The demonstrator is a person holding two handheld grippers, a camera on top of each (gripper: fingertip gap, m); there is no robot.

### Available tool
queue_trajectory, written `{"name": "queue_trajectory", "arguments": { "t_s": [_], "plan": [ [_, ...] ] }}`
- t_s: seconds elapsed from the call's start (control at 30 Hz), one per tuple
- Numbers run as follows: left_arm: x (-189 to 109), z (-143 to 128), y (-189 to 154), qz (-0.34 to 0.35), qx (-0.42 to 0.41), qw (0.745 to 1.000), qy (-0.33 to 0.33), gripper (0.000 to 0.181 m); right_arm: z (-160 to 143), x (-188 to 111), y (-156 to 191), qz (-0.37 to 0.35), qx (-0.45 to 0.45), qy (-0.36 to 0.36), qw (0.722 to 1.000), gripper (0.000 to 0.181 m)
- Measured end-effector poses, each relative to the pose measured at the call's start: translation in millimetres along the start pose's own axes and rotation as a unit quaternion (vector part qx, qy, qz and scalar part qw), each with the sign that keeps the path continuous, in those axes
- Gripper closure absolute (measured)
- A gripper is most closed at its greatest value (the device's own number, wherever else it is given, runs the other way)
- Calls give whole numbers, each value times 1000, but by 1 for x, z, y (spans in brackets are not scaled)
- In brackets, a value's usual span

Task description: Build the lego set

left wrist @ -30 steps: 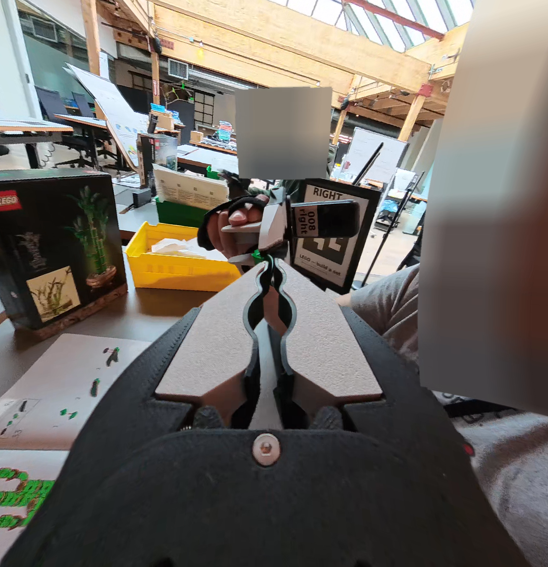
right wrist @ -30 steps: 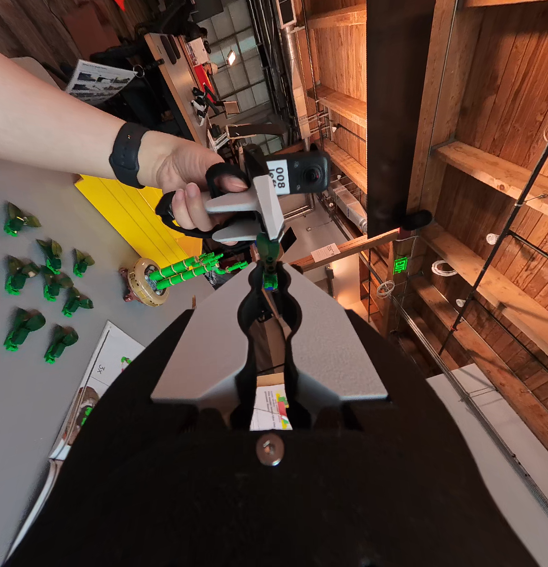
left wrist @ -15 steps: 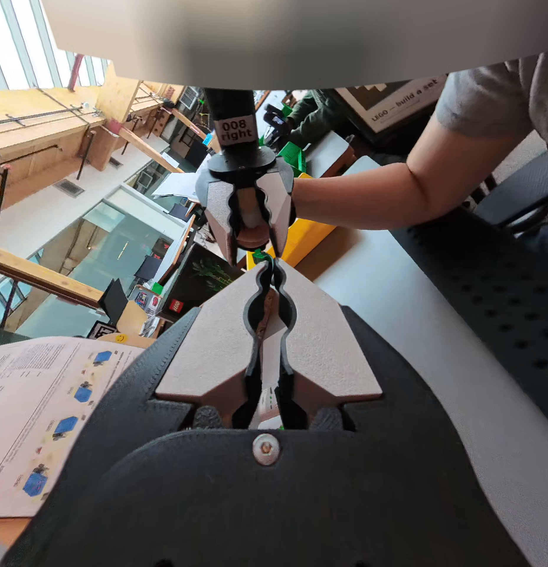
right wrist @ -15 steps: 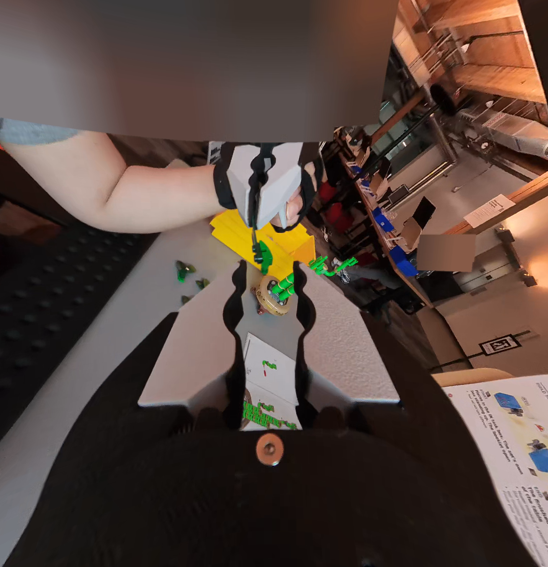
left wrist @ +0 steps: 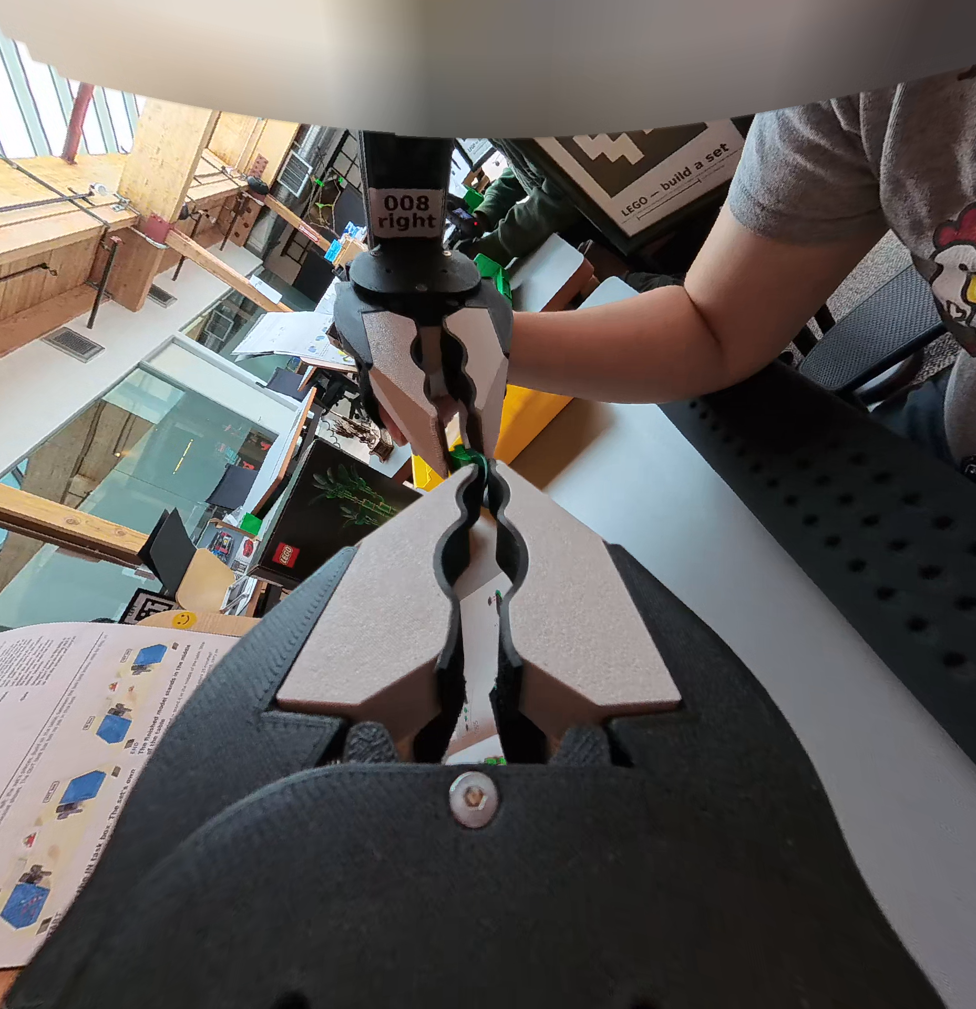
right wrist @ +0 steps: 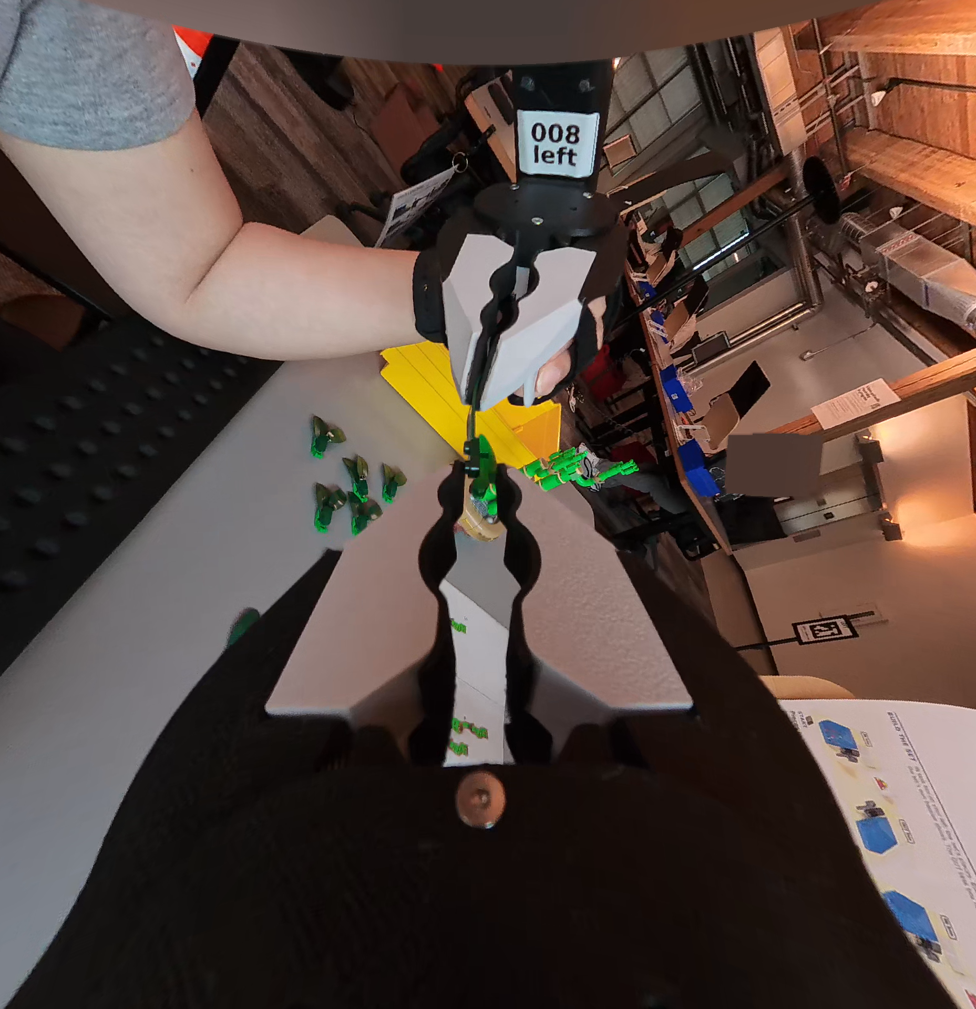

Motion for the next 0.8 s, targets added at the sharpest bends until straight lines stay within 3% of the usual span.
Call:
{"name": "queue_trajectory", "arguments": {
  "t_s": [0.27,0.37,0.6,0.8],
  "plan": [
    [-3,-3,1,0,-12,1000,10,181,-3,7,-1,-2,17,17,1000,171],
    [-2,-7,1,6,-15,999,34,181,-6,14,4,3,-1,59,998,153],
    [3,-12,0,-9,-23,998,61,181,-8,22,6,-12,-38,91,995,170],
    [5,-15,0,-11,-29,997,67,181,-10,23,6,-6,-23,100,995,171]
  ]
}}
Point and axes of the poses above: each gripper's, where its closed fingertips meet, x out along the fingers, z out of its top, y = z × x across the jaws, the point moved 10 cm from there along -x, back along the fingers
